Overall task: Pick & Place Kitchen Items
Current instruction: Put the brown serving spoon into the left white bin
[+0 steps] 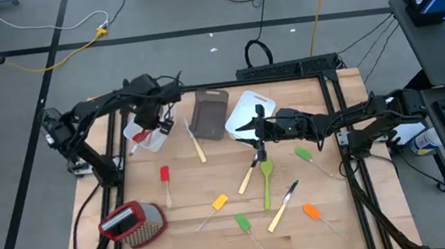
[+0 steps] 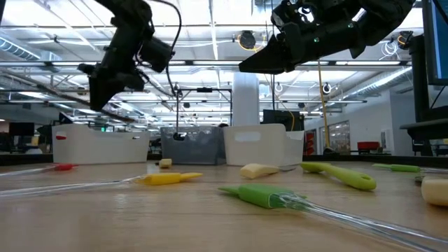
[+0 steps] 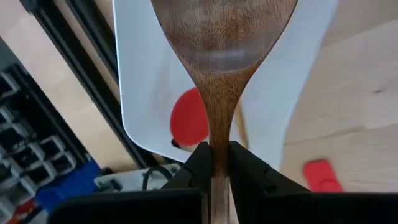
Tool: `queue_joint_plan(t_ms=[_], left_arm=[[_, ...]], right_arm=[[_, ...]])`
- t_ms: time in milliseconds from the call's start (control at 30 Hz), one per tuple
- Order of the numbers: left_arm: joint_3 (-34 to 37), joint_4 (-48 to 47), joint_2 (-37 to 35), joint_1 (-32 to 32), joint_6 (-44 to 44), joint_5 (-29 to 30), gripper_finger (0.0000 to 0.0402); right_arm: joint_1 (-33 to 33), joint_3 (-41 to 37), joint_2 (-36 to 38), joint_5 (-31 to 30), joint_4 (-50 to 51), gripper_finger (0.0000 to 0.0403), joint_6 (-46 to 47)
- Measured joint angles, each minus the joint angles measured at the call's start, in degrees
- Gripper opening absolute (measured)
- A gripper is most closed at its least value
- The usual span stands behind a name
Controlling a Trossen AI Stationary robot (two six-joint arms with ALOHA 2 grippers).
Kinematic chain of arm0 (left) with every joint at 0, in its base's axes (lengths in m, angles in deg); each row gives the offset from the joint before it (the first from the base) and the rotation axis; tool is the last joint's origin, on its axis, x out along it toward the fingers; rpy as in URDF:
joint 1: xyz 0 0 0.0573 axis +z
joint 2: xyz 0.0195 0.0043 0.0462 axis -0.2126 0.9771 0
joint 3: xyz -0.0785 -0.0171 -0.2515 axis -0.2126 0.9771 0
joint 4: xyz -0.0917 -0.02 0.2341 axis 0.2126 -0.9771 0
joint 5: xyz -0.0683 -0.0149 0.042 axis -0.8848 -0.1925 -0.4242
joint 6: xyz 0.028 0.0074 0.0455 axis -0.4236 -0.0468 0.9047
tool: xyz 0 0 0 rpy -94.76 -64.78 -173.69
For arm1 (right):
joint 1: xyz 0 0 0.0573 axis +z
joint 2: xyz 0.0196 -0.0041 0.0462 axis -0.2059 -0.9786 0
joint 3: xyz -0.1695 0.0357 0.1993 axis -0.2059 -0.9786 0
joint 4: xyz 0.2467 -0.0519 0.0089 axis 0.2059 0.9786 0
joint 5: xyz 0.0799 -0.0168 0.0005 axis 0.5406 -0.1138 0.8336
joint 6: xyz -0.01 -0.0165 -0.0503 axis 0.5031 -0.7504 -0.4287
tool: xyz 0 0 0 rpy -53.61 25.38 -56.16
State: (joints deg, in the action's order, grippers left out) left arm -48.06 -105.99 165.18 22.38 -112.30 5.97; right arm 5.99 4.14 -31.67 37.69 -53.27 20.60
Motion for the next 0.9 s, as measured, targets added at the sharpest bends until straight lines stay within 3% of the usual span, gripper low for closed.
queue_joint_plan(t_ms=[400, 900], left_arm=[[5.8, 13.1, 0.1, 7.2, 8.0, -6.9, 0.003], [5.8, 12.4, 7.5, 15.9, 13.8, -9.8, 0.0031]], right_arm=[[0.0, 0.0, 0.0, 0.0, 0.0, 0.0141, 0.0], [0.0, 0.0, 0.0, 0.0, 0.0, 0.0141, -1.6]])
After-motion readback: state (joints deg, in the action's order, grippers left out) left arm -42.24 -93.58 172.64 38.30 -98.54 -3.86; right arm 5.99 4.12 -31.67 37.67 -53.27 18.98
